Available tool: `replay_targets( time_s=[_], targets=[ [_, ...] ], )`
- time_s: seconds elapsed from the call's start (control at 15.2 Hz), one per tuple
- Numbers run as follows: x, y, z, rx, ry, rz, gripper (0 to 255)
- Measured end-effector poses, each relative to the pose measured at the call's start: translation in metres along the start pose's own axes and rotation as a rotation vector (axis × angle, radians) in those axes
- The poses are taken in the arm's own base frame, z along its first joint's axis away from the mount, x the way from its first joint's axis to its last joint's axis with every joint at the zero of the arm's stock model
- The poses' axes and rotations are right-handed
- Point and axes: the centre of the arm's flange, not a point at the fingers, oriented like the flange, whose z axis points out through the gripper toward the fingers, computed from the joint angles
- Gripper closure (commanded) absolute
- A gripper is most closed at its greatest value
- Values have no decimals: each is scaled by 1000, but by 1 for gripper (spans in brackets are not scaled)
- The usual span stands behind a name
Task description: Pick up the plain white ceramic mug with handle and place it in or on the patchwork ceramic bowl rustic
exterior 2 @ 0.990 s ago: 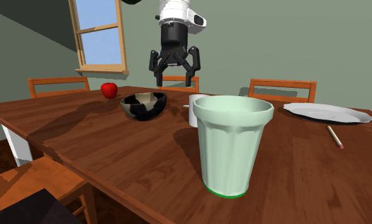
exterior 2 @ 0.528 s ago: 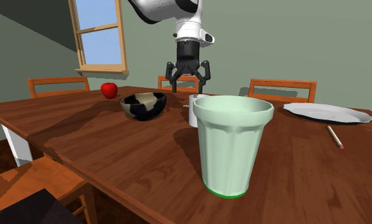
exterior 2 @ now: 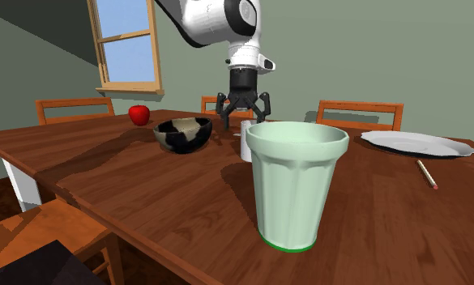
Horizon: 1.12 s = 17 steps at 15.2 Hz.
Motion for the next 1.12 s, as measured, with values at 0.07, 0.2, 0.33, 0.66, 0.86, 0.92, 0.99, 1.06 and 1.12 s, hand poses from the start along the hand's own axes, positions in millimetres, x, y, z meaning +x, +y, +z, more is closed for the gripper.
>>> replay_targets(
  time_s=[0.07,0.2,0.33,0.66,0.86,0.92,0.99,1.06,1.12],
  targets=[
    [0,0,3,0,0,0,0],
    [0,1,7,0,0,0,0],
    [0,1,8,0,0,0,0],
    [0,1,8,0,0,0,255],
    [0,1,8,0,0,0,255],
    [0,1,8,0,0,0,255],
    [0,1,8,0,0,0,255],
    [0,1,8,0,0,0,255],
    [0,1,8,0,0,0,255]
  ],
)
